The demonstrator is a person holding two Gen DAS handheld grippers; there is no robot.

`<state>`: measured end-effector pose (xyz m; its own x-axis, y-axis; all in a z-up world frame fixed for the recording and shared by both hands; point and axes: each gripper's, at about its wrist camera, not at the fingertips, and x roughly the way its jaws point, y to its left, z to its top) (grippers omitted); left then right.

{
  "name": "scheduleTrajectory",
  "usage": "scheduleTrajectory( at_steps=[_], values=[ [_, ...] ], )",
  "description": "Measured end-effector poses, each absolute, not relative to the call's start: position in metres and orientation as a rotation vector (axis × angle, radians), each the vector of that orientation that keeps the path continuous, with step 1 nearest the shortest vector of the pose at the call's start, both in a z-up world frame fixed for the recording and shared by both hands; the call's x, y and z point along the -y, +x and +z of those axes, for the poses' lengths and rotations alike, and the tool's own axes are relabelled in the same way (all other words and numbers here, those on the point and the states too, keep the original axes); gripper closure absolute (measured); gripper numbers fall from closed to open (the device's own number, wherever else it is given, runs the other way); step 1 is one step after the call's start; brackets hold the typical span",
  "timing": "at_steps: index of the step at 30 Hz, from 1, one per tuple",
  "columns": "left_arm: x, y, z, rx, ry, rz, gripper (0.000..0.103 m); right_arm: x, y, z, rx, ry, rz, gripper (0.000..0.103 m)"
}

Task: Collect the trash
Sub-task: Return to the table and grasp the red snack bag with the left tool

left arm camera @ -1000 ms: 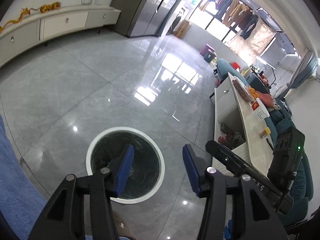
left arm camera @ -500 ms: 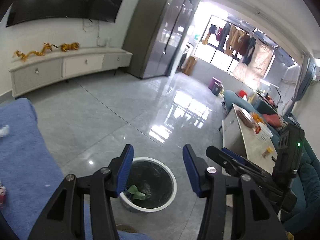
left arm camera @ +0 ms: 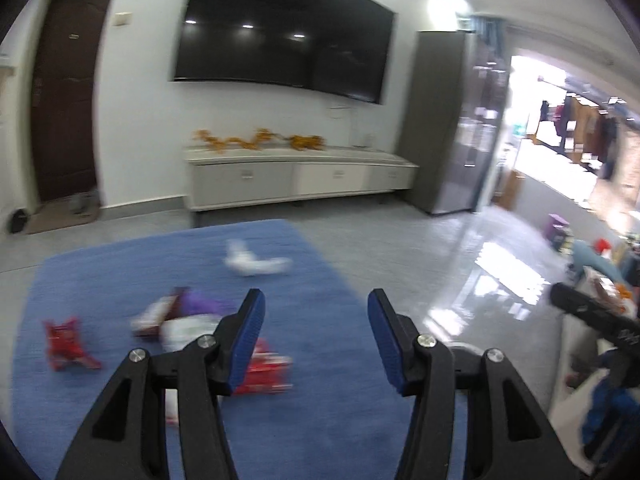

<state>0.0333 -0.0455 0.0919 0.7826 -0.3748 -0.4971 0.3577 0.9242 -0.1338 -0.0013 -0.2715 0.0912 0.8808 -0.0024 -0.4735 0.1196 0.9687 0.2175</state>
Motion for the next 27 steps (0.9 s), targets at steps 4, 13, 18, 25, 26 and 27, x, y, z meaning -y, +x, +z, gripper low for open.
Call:
scheduleTrajectory(
  at_steps=[4,13,18,25,26,27],
  values=[
    [-0.034,0.056,0.066,-0.581,-0.037,-0.184,0.051,0.228,0.034,0.074,-0.563,0.203,0.05,0.035],
    [-0.135,0.096,0.016,-0.657,-0.068,0.048,0.046,0.134,0.104,0.026,-0.724,0.054,0.244,0.035],
    [-0.143,0.117,-0.006,-0.709,-0.077,0.047,0.046,0.099,0.132,0.003,-0.783,-0.049,0.301,0.035],
    [-0.145,0.129,-0.026,-0.759,-0.111,0.048,0.047,0.077,0.155,-0.015,-0.822,-0.122,0.344,0.045],
    [-0.147,0.128,-0.027,-0.762,-0.118,0.047,0.047,0.076,0.158,-0.018,-0.828,-0.124,0.348,0.05],
    [-0.15,0.128,-0.029,-0.765,-0.129,0.045,0.047,0.075,0.158,-0.021,-0.833,-0.125,0.353,0.052]
  ],
)
